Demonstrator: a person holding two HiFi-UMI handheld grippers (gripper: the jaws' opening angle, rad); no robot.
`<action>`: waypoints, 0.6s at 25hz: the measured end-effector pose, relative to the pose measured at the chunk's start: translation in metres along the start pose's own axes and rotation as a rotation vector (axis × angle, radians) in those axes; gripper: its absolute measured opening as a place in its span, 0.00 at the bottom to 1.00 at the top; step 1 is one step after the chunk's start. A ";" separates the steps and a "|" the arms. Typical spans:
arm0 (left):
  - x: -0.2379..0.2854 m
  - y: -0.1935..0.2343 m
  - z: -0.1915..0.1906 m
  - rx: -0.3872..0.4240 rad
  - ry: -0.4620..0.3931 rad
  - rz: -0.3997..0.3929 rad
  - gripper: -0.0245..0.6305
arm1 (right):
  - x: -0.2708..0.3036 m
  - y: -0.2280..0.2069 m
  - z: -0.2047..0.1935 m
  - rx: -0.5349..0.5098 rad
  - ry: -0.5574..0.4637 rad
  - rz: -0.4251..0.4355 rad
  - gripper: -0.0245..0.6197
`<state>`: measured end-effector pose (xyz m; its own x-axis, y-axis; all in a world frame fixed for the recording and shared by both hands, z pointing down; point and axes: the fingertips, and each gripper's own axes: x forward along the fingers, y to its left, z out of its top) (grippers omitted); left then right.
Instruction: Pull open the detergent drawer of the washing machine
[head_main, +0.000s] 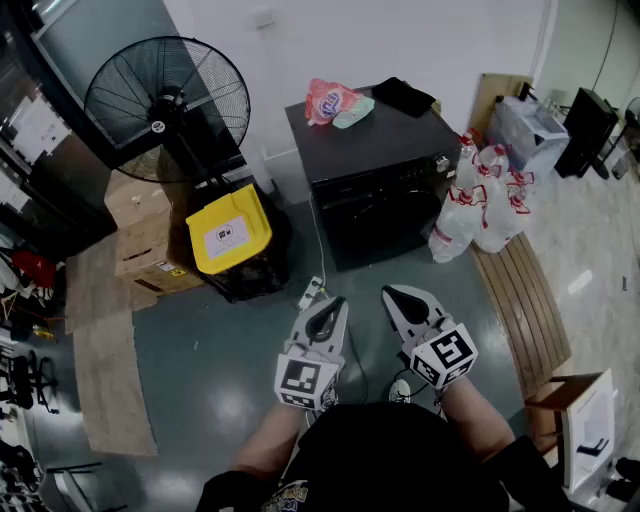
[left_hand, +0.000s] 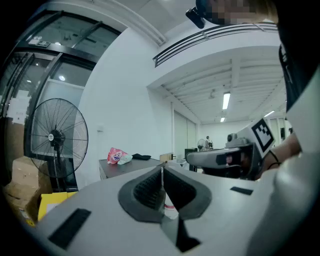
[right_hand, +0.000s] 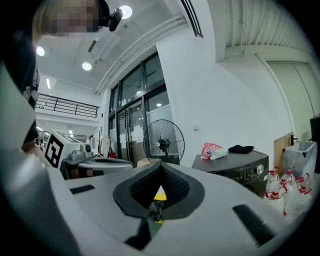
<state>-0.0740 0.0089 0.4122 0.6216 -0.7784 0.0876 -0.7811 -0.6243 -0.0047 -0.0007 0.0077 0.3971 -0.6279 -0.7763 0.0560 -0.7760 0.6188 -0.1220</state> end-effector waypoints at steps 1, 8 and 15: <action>0.000 -0.001 0.000 0.000 0.000 0.000 0.06 | 0.000 -0.001 0.000 0.000 0.000 0.000 0.05; 0.001 -0.002 0.001 0.001 -0.001 0.013 0.06 | -0.004 -0.006 0.000 0.028 -0.026 -0.008 0.05; 0.007 -0.004 0.002 -0.019 0.006 0.035 0.06 | -0.005 -0.015 -0.005 0.038 -0.022 0.003 0.05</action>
<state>-0.0659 0.0057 0.4104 0.5939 -0.7991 0.0938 -0.8032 -0.5956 0.0111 0.0142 0.0027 0.4037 -0.6286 -0.7771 0.0334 -0.7709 0.6167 -0.1597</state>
